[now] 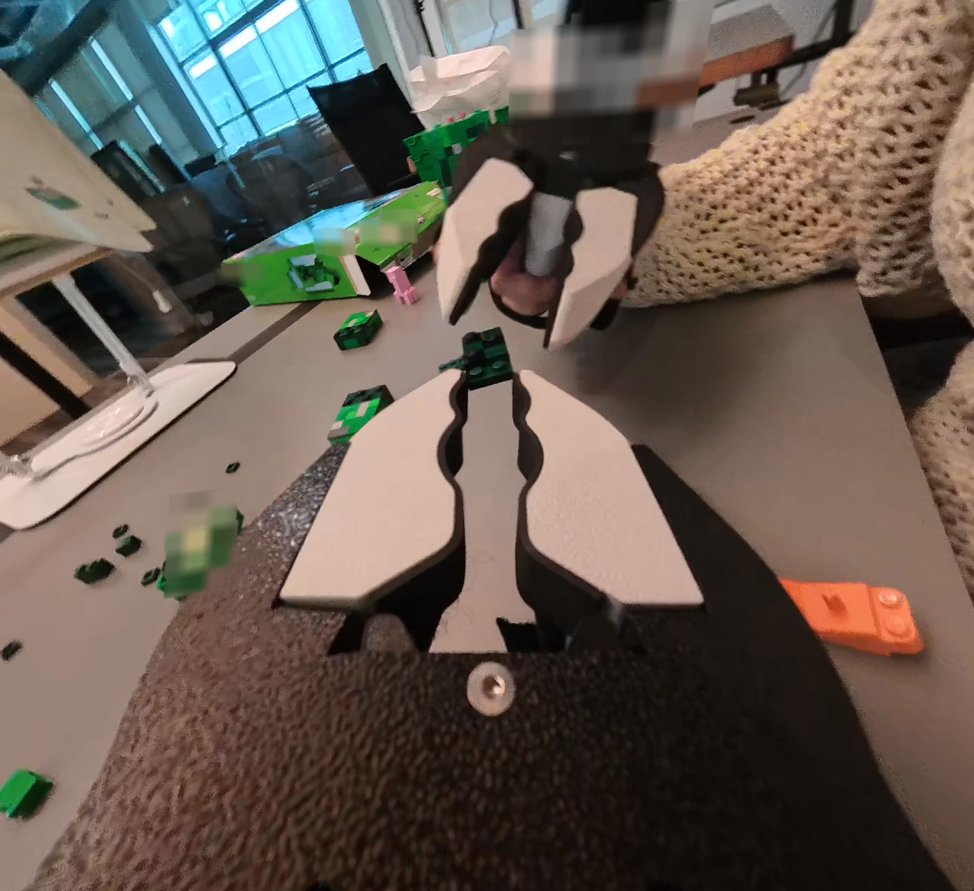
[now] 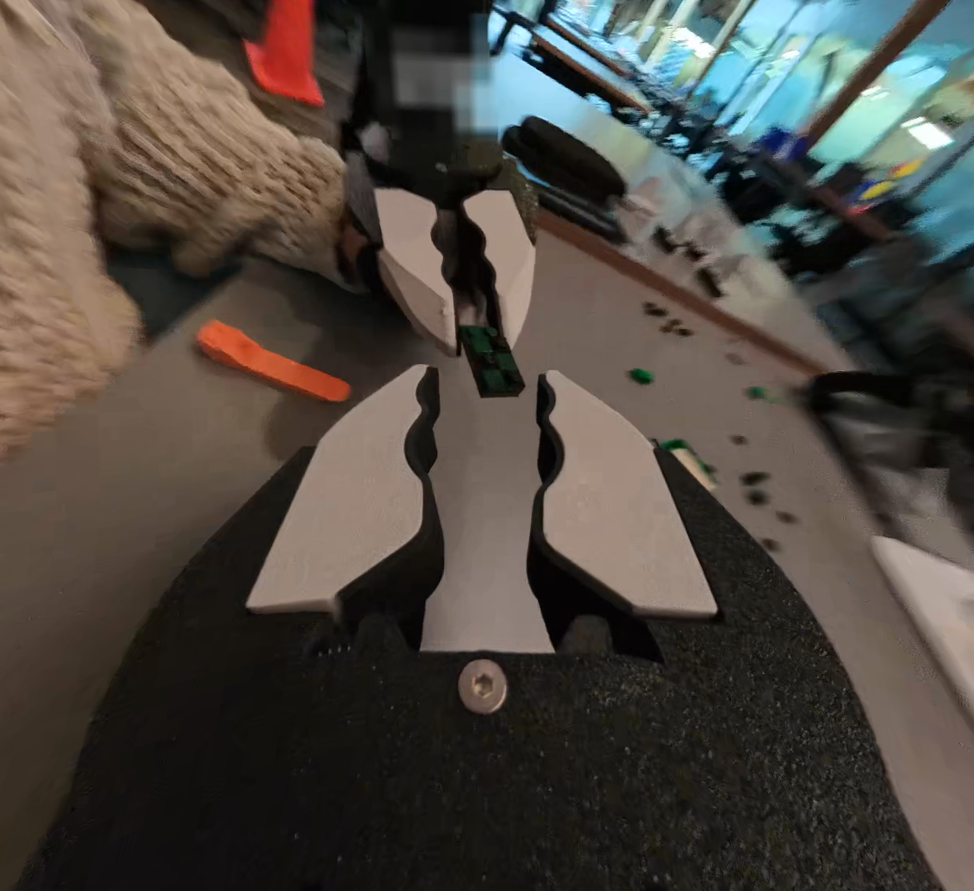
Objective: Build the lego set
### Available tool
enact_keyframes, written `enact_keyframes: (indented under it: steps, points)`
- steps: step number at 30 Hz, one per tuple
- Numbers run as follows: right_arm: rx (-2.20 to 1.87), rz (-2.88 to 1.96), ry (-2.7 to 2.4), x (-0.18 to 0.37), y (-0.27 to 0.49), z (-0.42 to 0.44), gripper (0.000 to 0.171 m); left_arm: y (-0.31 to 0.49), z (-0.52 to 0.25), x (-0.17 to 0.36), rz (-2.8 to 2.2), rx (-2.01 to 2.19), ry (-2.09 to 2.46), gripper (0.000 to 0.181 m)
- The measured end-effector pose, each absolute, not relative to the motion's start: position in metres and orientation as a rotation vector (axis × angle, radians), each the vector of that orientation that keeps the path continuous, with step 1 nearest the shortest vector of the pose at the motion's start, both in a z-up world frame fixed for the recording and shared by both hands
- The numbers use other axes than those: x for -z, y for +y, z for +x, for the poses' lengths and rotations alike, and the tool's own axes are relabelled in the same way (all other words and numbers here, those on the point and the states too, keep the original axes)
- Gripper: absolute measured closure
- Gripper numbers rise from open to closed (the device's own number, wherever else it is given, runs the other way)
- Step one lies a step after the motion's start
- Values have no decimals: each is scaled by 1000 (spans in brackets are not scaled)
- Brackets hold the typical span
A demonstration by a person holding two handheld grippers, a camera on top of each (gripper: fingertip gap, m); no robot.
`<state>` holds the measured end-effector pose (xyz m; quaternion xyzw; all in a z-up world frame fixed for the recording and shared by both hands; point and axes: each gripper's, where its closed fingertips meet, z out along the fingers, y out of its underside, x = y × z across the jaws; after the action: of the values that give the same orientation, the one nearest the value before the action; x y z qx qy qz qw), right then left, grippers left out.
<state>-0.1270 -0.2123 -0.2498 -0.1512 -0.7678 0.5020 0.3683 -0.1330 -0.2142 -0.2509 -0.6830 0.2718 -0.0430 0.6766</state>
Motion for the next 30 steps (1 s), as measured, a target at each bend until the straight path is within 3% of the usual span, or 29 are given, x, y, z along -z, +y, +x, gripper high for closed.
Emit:
enact_keyframes:
  steps: [4,9,14,25,30]
  points:
    - [-1487,-443,-2048,251,-217,-119,139,-218,-121,258,-1528,90,724,166]
    - [-1449,-434,-2130,262,-220,-117,139,-221,-116,257,-1505,127,753,166]
    - [-1408,-405,-2128,263,-222,-117,154,-222,-114,256,-1494,138,764,166]
    - [-1360,-465,-2085,263,-219,-126,154,-219,-121,253,-1492,113,723,166]
    - [-1565,-467,-2036,252,-225,-120,149,-219,-116,252,-1478,144,737,166]
